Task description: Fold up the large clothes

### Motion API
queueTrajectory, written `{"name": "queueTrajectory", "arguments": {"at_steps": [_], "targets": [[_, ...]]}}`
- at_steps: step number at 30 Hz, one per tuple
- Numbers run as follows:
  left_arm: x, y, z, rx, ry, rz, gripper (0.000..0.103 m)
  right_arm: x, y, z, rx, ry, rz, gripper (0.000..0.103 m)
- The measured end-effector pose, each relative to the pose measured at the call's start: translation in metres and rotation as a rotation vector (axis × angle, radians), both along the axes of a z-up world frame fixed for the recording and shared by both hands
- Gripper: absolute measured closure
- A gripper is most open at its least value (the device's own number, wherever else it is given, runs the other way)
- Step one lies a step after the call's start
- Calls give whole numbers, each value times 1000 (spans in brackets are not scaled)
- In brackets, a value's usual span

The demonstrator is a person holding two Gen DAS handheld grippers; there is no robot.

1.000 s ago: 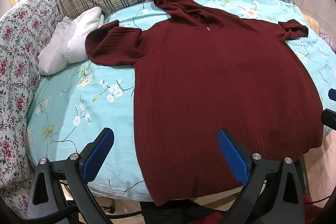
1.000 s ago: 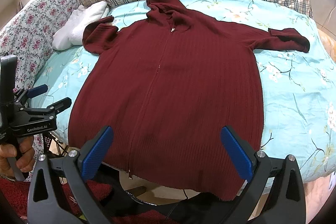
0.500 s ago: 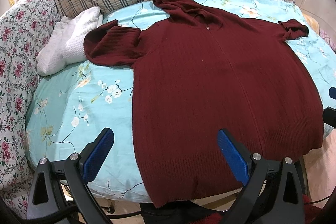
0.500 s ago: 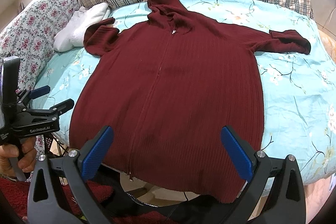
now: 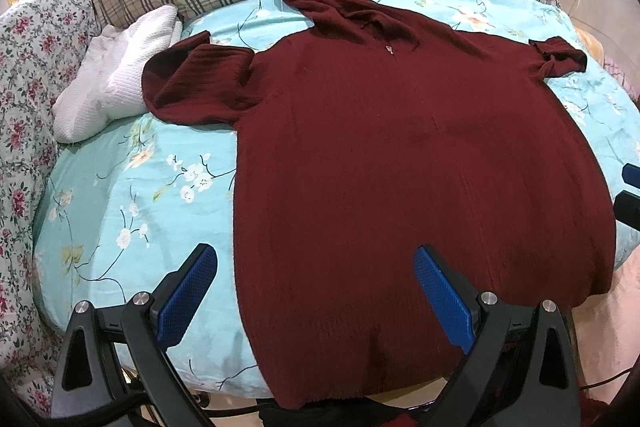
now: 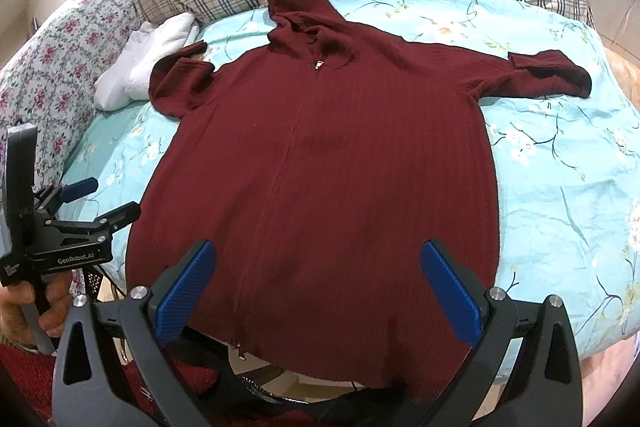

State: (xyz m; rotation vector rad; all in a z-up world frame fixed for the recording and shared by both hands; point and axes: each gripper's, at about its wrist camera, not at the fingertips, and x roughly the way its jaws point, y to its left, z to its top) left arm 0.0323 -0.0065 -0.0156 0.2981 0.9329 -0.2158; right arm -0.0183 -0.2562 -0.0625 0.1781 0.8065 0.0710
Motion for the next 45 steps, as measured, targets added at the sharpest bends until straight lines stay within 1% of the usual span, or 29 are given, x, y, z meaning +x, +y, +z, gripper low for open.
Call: {"name": "queueTrajectory", "arguments": {"at_steps": [6, 7, 9, 11, 13, 15, 16, 18, 20, 21, 23, 25, 27, 30, 32, 34, 35, 36, 38, 39, 40, 42, 45], "targets": [[13, -4, -8, 1, 28, 0, 4, 6, -10, -4, -8, -29, -16, 1], [16, -5, -9, 3, 31, -1, 4, 8, -13, -3, 8, -46, -18, 1], [22, -6, -11, 5, 33, -1, 4, 12, -20, -4, 6, -42, -26, 2], [28, -7, -11, -7, 39, 0, 4, 16, -29, -1, -32, -54, -46, 2], [35, -9, -12, -3, 39, 2, 4, 20, -41, 4, -46, -67, -63, 6], [43, -12, -13, 0, 38, 3, 4, 28, -64, 14, -87, -111, -102, 10], [48, -13, -13, 2, 39, 4, 4, 33, -72, 14, -83, -109, -114, 10], [55, -15, -15, -2, 46, 6, 4, 48, -99, 23, -107, -135, -152, 15], [62, -18, -17, -10, 63, 7, 4, 64, -128, 34, -128, -178, -182, 16], [66, -21, -19, -15, 71, 7, 4, 73, -141, 35, -122, -188, -194, 16], [71, -26, -23, -15, 82, 3, 4, 99, -174, 39, -140, -200, -226, 16], [74, -32, -27, -7, 92, -1, 4, 122, -194, 37, -153, -191, -237, 20], [79, -38, -33, 0, 107, -7, 4, 152, -222, 31, -173, -160, -257, 24], [89, -45, -44, 13, 130, -10, 4, 191, -238, 6, -209, -66, -244, 24], [96, -50, -51, 17, 147, -9, 4, 213, -245, -9, -233, -27, -215, 24], [102, -54, -57, 16, 167, -9, 4, 232, -256, -27, -248, 26, -213, 32], [104, -56, -59, 12, 177, -11, 4, 239, -261, -34, -257, 51, -216, 40], [107, -58, -61, 7, 185, -13, 4, 245, -269, -40, -259, 69, -219, 52], [111, -64, -63, -6, 186, -20, 4, 250, -282, -47, -254, 99, -243, 68], [112, -66, -63, -10, 184, -24, 4, 250, -285, -47, -243, 97, -247, 83], [114, -68, -63, -15, 184, -29, 4, 248, -290, -44, -223, 83, -257, 89], [115, -70, -64, -25, 183, -35, 4, 239, -291, -32, -177, 36, -262, 92], [116, -71, -62, -40, 181, -41, 4, 232, -281, -16, -96, -23, -228, 93]]}}
